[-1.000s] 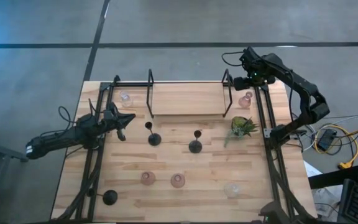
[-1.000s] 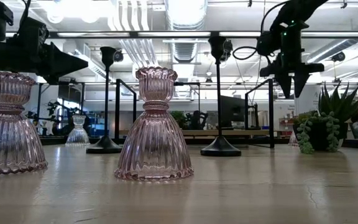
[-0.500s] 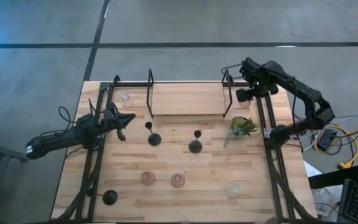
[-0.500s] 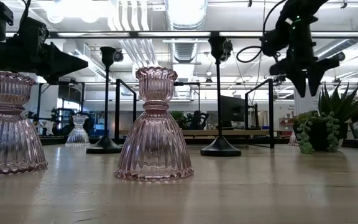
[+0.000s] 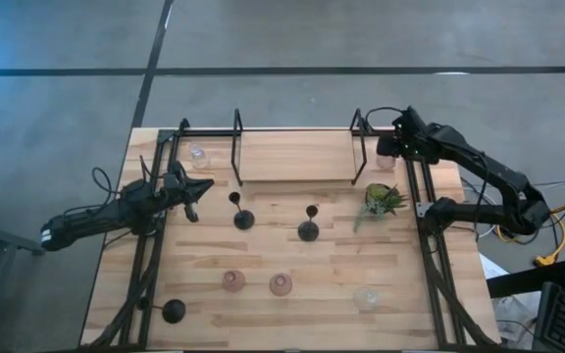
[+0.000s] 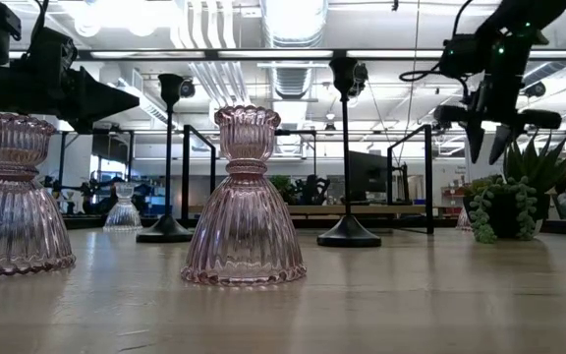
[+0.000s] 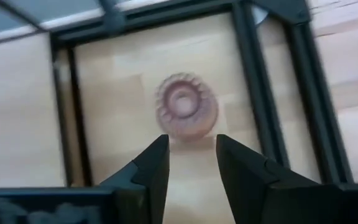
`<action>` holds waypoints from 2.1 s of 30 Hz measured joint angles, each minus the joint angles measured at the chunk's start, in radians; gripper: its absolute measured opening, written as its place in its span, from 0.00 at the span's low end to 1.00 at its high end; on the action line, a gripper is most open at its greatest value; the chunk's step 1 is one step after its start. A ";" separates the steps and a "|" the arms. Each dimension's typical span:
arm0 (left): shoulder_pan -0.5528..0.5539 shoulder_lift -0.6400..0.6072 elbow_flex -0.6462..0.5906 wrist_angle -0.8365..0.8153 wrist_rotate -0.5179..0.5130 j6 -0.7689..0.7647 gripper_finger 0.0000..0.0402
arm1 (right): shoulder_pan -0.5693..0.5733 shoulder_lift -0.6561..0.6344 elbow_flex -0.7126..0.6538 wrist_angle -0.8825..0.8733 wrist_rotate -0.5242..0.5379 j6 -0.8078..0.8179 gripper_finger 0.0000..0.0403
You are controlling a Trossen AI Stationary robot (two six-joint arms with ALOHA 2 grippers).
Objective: Pick & Place candle stick holders
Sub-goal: Put the top pink glass candle holder on the shelf
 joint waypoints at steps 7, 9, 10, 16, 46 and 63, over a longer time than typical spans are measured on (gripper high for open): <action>0.000 0.000 0.000 0.000 0.000 0.000 0.06 | 0.000 0.028 -0.055 0.031 0.109 0.023 0.28; 0.000 0.000 0.000 0.000 0.000 0.000 0.06 | 0.000 0.044 -0.060 0.050 0.142 0.042 0.27; 0.000 0.000 0.000 0.000 0.000 0.000 0.06 | 0.000 0.052 -0.062 0.067 0.150 0.045 0.27; 0.000 0.000 0.000 0.000 0.000 0.000 0.06 | 0.000 0.097 -0.065 0.121 0.159 0.042 0.27; 0.000 0.000 0.000 0.000 0.000 0.000 0.06 | -0.005 0.160 -0.162 0.247 0.139 0.044 0.17; 0.000 0.000 0.000 0.000 0.000 0.000 0.06 | -0.004 0.145 -0.164 0.231 0.018 0.020 0.16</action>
